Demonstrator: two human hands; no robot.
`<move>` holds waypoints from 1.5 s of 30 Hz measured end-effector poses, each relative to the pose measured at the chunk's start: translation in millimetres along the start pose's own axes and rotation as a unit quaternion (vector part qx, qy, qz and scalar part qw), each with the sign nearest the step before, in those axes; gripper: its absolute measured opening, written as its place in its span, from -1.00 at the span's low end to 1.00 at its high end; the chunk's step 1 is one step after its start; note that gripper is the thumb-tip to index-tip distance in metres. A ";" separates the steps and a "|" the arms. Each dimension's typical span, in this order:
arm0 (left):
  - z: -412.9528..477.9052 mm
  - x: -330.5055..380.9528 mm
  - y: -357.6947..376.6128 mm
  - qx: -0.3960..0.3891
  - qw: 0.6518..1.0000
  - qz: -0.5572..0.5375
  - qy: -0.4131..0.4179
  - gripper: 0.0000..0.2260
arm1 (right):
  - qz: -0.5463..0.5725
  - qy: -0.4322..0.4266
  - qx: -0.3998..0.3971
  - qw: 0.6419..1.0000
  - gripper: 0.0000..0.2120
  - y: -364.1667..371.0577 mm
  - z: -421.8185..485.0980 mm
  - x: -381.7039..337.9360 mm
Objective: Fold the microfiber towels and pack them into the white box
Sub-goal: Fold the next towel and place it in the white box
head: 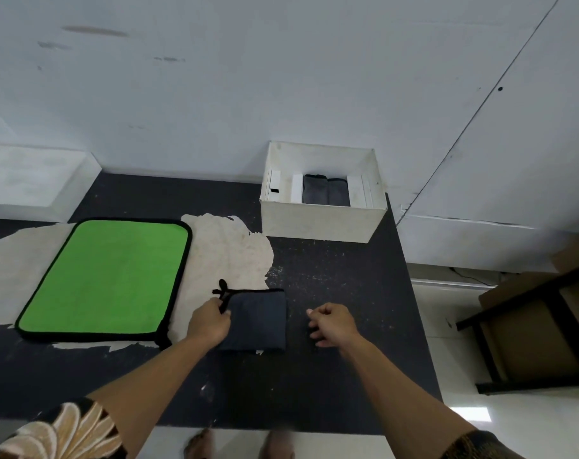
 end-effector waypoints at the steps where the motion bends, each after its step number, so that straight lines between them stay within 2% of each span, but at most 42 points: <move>1: -1.6 3.4 -5.4 0.027 0.999 -0.015 0.016 -0.84 | -0.003 0.001 -0.001 1.000 -0.85 -0.1 0.4 0.1; 4: -4.1 9.6 -17.9 0.077 0.996 -0.029 0.024 -0.87 | -0.011 0.006 0.000 1.000 -0.86 0.1 2.0 0.2; 8: -1.1 2.0 -10.2 0.009 0.996 0.080 -0.034 -0.91 | -0.021 0.005 0.006 1.000 -0.86 0.6 3.9 0.2; 10: -2.4 0.1 -12.1 0.001 0.993 0.113 -0.046 -0.93 | -0.026 0.004 0.009 1.000 -0.85 0.6 4.6 -0.5; 14: -2.2 4.4 -19.5 0.023 0.995 0.092 -0.028 -0.92 | -0.034 0.000 0.008 0.999 -0.86 2.4 5.4 -3.4; 20: -0.8 -2.2 -18.4 0.000 0.991 0.126 -0.037 -0.89 | -0.058 0.001 0.010 0.998 -0.87 13.4 10.0 -2.3; 22: 0.4 -4.3 -18.5 -0.007 0.992 0.124 -0.039 -0.90 | -0.102 -0.011 0.009 0.995 -0.77 21.5 10.4 -5.2; 24: 2.5 -5.4 -15.5 -0.026 0.995 0.089 -0.043 -0.91 | -0.186 -0.042 -0.008 0.982 -0.51 34.7 8.3 -12.6; 26: 4.3 -6.1 -13.1 -0.039 0.998 0.032 -0.048 -0.90 | -0.293 -0.077 -0.024 0.953 -0.26 52.6 4.7 -19.4; 28: 4.7 -7.1 -13.5 -0.038 0.998 -0.005 -0.047 -0.89 | -0.383 -0.108 -0.020 0.917 -0.14 70.2 -1.2 -24.1; 30: 5.7 -7.3 -15.0 -0.034 0.999 -0.016 -0.039 -0.89 | -0.443 -0.135 0.006 0.886 -0.19 82.0 -7.4 -27.6; 32: 6.1 -7.6 -16.2 -0.034 0.999 -0.023 -0.034 -0.89 | -0.465 -0.164 0.029 0.870 -0.37 87.9 -13.2 -29.9; 35: 5.5 -8.6 -18.0 -0.032 0.999 -0.024 -0.029 -0.91 | -0.450 -0.203 0.036 0.869 -0.69 88.6 -19.4 -30.5; 37: 4.7 -10.6 -18.7 -0.031 0.999 -0.026 -0.026 -0.92 | -0.441 -0.229 0.039 0.867 -0.82 88.3 -23.1 -32.3; 41: 3.9 -14.0 -21.9 -0.016 0.999 -0.037 -0.020 -0.93 | -0.438 -0.275 0.048 0.854 -0.89 88.5 -29.3 -36.4; 45: 3.5 -20.1 -19.8 -0.032 0.999 -0.016 -0.029 -0.93 | -0.439 -0.275 0.044 0.854 -0.91 87.9 -30.4 -34.0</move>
Point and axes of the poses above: each hand's wrist, its own z-axis towards the middle knuckle, its own y-axis out of the palm, x = y × z, the point moved 9 cm from there along z, towards the middle knuckle, and after that the axes turned 7 degrees about -x, right-handed, at the moved point
